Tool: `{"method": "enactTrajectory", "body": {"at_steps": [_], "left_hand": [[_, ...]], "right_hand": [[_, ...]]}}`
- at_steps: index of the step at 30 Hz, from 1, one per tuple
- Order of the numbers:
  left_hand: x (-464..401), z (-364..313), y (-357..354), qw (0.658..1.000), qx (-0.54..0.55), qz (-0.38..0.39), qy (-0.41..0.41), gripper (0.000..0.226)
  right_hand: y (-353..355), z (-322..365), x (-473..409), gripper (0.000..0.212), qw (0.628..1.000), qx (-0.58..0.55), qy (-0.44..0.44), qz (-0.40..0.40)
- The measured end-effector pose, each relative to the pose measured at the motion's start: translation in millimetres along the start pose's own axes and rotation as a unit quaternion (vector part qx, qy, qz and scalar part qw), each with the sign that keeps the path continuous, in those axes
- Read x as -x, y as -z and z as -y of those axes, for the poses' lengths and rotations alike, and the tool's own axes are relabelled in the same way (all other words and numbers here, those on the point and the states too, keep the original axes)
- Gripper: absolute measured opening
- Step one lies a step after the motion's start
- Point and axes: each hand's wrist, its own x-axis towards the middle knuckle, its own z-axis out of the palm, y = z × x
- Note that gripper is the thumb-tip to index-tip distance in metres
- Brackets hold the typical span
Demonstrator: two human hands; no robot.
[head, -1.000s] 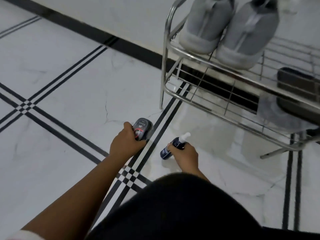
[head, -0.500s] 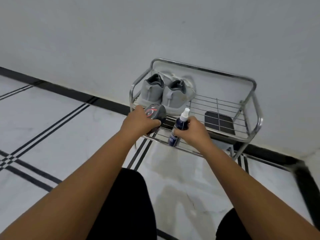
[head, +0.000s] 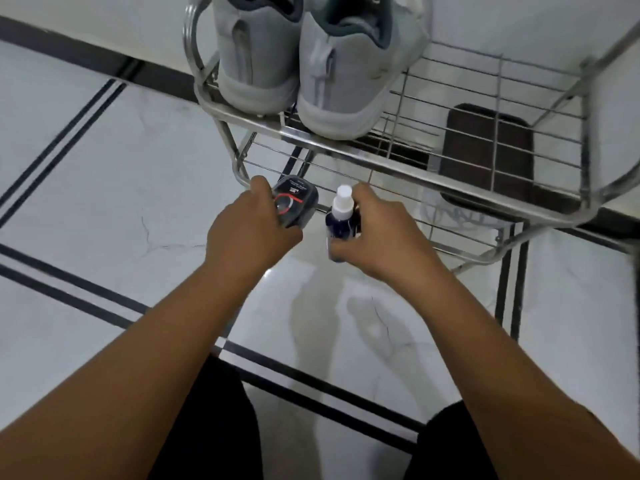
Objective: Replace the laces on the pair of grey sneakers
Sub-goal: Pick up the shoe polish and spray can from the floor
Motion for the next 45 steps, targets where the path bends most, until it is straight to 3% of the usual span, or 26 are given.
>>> {"method": "enactTrajectory", "body": {"at_steps": [9,15,20,26,32,35,40,45], "left_hand": [[0,20,-3,0.997,-0.037,0.018,0.059,0.047],[85,3,53,0.99,0.061,0.07,0.108,0.052],[152,-45,163,0.984,0.102,0.063,0.133,0.051],[178,-160,327,0.982,0.137,-0.029,0.124,0.064],[162,-252,445,0.948,0.258,-0.142,0.123,0.069],[147,-270,477,0.941,0.275,-0.172,0.101,0.057],[92,-264,531,0.939,0.272,-0.201,0.068,0.051],[-21,-235,595,0.93,0.285,-0.225,0.051,0.056]], "right_hand": [[-8,-6,3,0.038,0.994,-0.003,-0.012,0.105],[35,28,60,0.038,0.984,-0.072,-0.052,0.157],[144,83,125,0.035,0.982,-0.101,-0.059,0.145],[322,163,177,0.036,0.977,-0.174,-0.033,0.118],[451,218,184,0.037,0.984,-0.137,0.056,0.096],[483,237,168,0.036,0.985,-0.125,0.093,0.081],[514,285,111,0.04,0.977,-0.16,0.127,0.056],[530,352,20,0.038,0.967,-0.221,0.124,0.02]]}}
